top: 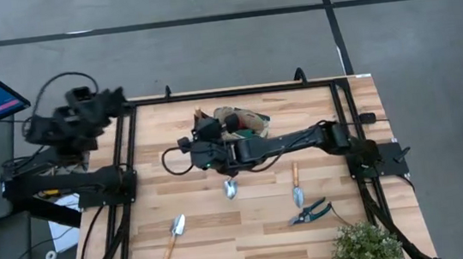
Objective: Pick & Place Garden tools in Gardening bag
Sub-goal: Put the brown trowel into the gardening bag
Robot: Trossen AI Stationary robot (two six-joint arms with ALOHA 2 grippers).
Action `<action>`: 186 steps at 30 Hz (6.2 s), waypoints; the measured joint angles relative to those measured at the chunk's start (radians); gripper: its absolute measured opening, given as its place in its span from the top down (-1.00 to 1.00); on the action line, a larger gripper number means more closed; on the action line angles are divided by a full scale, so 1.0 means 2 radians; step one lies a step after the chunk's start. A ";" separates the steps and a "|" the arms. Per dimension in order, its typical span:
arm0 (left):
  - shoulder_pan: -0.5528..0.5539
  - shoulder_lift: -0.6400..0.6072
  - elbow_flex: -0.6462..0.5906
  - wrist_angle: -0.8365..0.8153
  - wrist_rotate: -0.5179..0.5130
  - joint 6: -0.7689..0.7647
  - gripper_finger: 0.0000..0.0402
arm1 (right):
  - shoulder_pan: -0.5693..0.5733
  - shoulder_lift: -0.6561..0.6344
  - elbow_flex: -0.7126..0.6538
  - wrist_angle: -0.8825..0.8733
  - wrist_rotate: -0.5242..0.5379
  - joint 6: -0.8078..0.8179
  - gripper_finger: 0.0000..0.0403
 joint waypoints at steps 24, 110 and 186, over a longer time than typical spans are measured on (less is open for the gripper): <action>0.000 -0.005 0.000 0.002 -0.001 0.000 0.21 | -0.015 0.022 -0.008 -0.220 0.007 0.221 0.65; 0.000 -0.005 0.000 0.003 0.018 0.000 0.21 | -0.041 0.068 -0.009 -0.287 -0.069 0.178 0.08; 0.000 -0.005 0.000 0.003 0.017 0.054 0.21 | -0.187 -0.302 -0.270 0.066 -0.673 -0.200 1.00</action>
